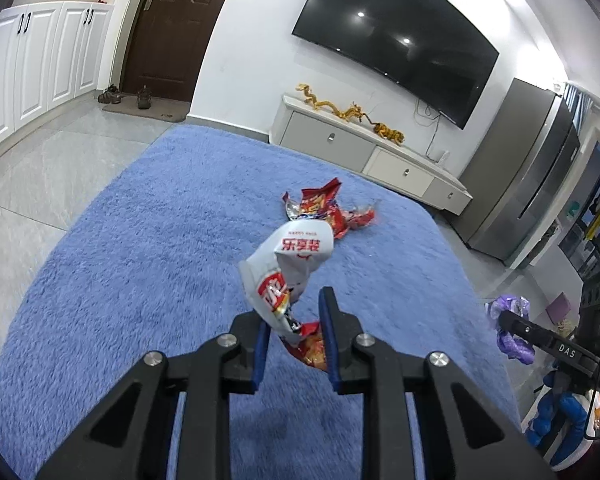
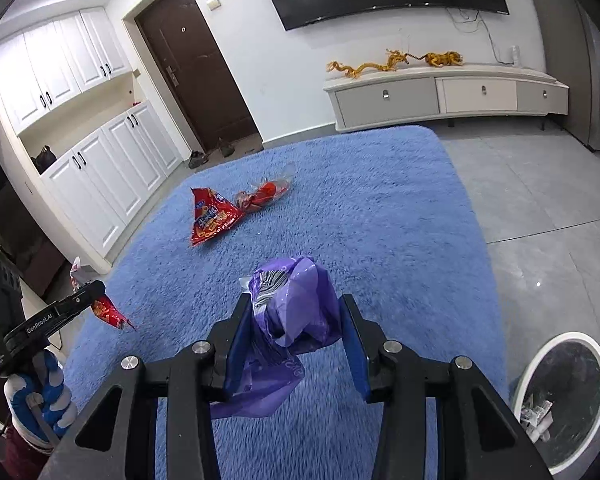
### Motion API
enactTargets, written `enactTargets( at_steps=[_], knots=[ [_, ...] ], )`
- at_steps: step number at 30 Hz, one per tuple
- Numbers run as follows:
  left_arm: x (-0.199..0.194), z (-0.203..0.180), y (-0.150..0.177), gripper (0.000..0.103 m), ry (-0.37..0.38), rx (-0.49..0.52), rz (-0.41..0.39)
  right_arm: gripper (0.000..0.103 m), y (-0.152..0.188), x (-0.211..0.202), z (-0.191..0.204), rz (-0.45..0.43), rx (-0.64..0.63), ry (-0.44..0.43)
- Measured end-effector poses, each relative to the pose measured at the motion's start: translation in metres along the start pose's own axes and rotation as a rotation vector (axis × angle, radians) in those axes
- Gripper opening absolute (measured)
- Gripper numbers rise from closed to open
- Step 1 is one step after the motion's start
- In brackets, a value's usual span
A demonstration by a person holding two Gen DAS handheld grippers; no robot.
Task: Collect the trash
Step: 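Carry both bags over the black bin and open both tools to drop them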
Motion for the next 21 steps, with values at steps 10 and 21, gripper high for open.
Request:
enactTargets(
  at_steps=[10, 21],
  knots=[
    [-0.052, -0.012, -0.015, 0.022, -0.018, 0.026, -0.076, 0.040, -0.008, -0.062, -0.004, -0.114, -0.021, 0.008],
    [-0.055, -0.096, -0.038, 0.022, 0.070, 0.128, -0.087, 0.040, -0.018, -0.122, -0.063, -0.232, 0.069, 0.053]
  ],
)
Point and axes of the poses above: each gripper's, at about its wrist camera, not at the fingertips, and x roughly the way its jaws point, z to its left, y to its underside, the point moved 9 cm from there along x, roughly the way its jaws point, and after that the axes turned 14 degrees about x, right-handed, at the moved point
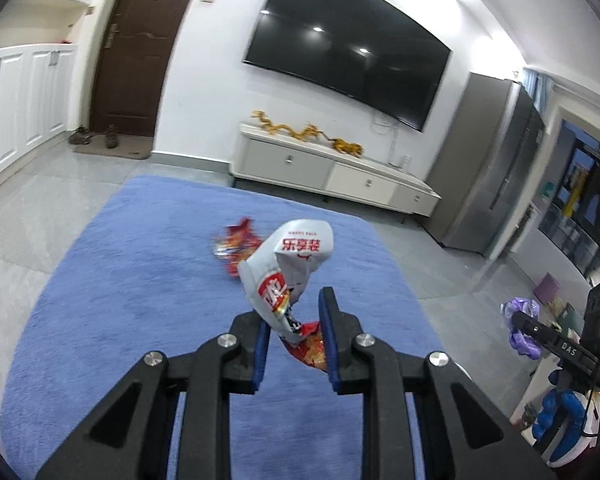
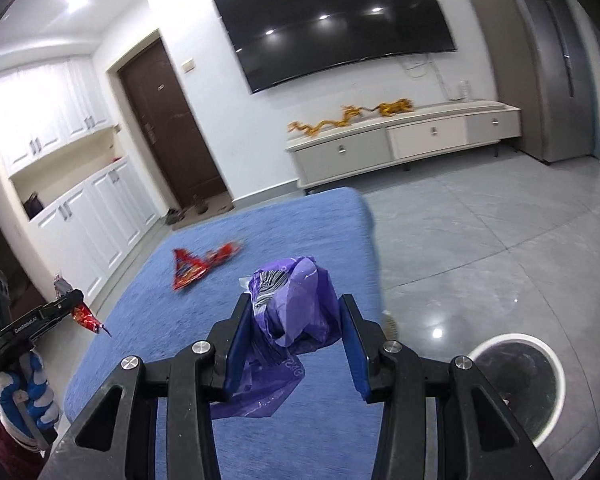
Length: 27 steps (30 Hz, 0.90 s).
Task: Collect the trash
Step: 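Carry both bags over the black bin and open both tools to drop them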
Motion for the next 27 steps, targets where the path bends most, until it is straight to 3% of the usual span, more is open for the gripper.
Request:
enactTargets(
  at_steps=[11, 18, 27],
  knots=[
    [0.067, -0.160, -0.018, 0.022, 0.208, 0.178, 0.080, 0.040, -0.016, -0.040, -0.124, -0.096, 0.171, 0.150],
    [0.119, -0.258, -0.006, 0.022, 0.328, 0.286, 0.160, 0.040, -0.009, -0.047, -0.204, -0.110, 0.316, 0.220],
    [0.200, -0.374, 0.029, 0.022, 0.447, 0.396, 0.297, 0.040, 0.017, -0.032, -0.278, -0.060, 0.453, 0.293]
  ],
)
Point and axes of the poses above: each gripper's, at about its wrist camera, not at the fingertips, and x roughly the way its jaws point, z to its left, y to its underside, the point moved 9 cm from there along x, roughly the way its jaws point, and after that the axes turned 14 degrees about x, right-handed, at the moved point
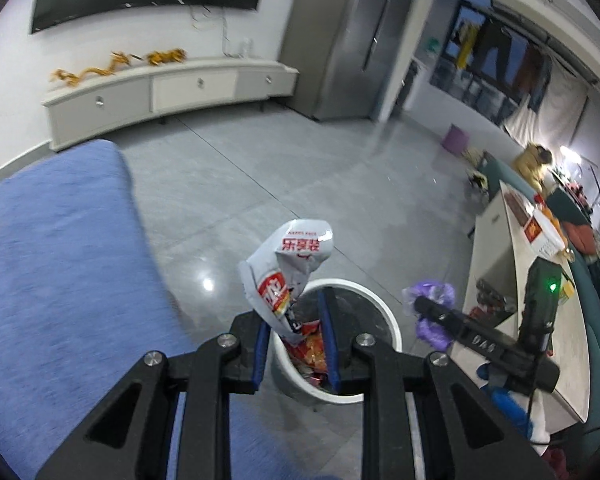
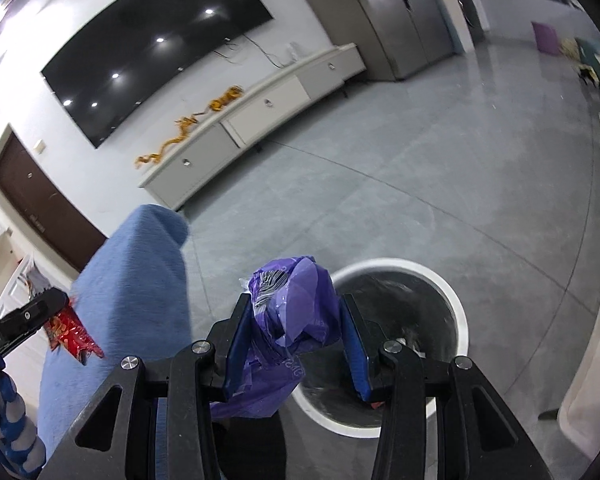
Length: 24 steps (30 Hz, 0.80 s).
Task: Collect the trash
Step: 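Carry both bags over the black bin and open both tools to drop them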
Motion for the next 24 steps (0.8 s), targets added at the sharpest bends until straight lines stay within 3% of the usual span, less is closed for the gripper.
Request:
enactTargets(
  at_steps=[5, 15, 16, 19, 24],
  knots=[
    [0.056, -0.020, -0.010, 0.023, 0.037, 0.018, 0.065, 0.040, -0.002, 0.020, -0.029, 0.030, 0.052, 0.037],
    [0.128, -0.053, -0.011, 0.025, 0.120, 0.018, 0.134, 0.042, 0.005, 0.048, -0.073, 0.076, 0.118, 0.095],
    [0.133, -0.055, -0.010, 0.027, 0.138, 0.010, 0.142, 0.042, 0.006, 0.051, -0.075, 0.079, 0.123, 0.104],
    [0.141, -0.056, -0.005, 0.057, 0.155, -0.010, 0.144, 0.049, 0.009, 0.057, -0.086, 0.087, 0.138, 0.130],
    [0.150, -0.060, 0.000, 0.059, 0.168, -0.015, 0.155, 0.053, 0.014, 0.063, -0.100, 0.101, 0.155, 0.160]
  ],
)
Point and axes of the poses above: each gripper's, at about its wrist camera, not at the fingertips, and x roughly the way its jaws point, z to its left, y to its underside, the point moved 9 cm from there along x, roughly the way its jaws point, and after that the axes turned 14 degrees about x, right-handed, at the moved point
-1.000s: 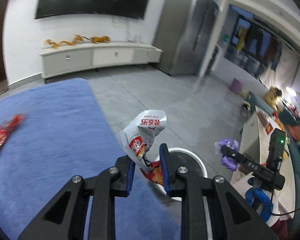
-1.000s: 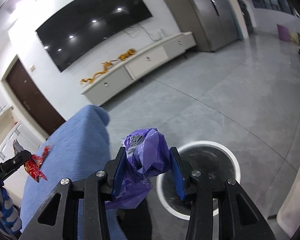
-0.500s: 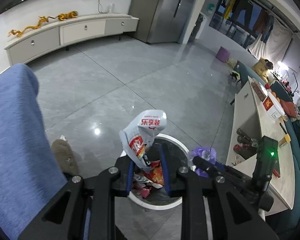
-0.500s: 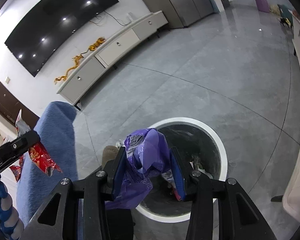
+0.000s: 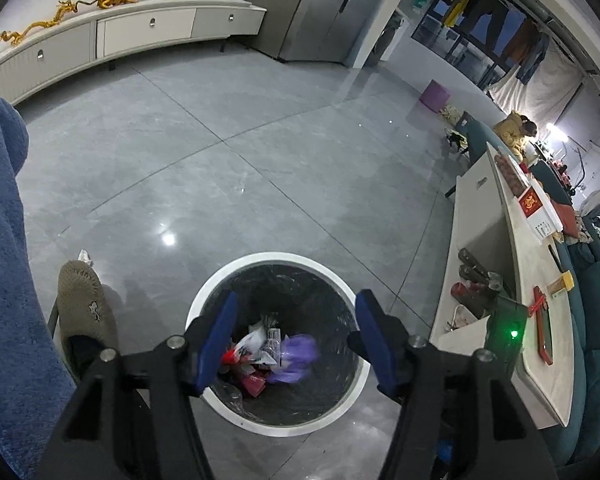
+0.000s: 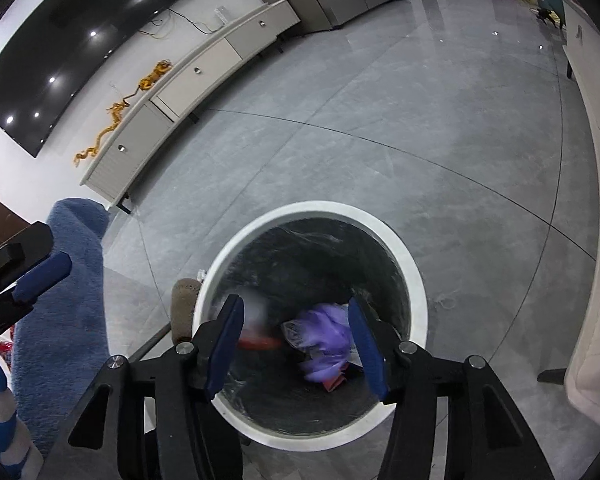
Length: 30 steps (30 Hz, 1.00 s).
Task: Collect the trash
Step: 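Carry both bags over the black bin and open both tools to drop them, then return both tools to the table above the last red wrappers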
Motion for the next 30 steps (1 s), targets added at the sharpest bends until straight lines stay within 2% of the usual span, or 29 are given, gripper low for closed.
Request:
enactTargets(
  at_steps=[5, 15, 30],
  knots=[
    [-0.001, 0.001, 0.001, 0.059, -0.020, 0.014, -0.006, 0.053, 0.004, 0.002, -0.005, 0.010, 0.009, 0.010],
    [-0.027, 0.008, 0.004, 0.059, -0.160, 0.053, -0.056, 0.054, 0.007, -0.007, 0.000, 0.000, 0.002, 0.009],
    [-0.099, 0.005, 0.006, 0.063, -0.280, 0.090, -0.174, 0.056, 0.010, -0.044, 0.026, -0.053, -0.033, -0.016]
  ],
)
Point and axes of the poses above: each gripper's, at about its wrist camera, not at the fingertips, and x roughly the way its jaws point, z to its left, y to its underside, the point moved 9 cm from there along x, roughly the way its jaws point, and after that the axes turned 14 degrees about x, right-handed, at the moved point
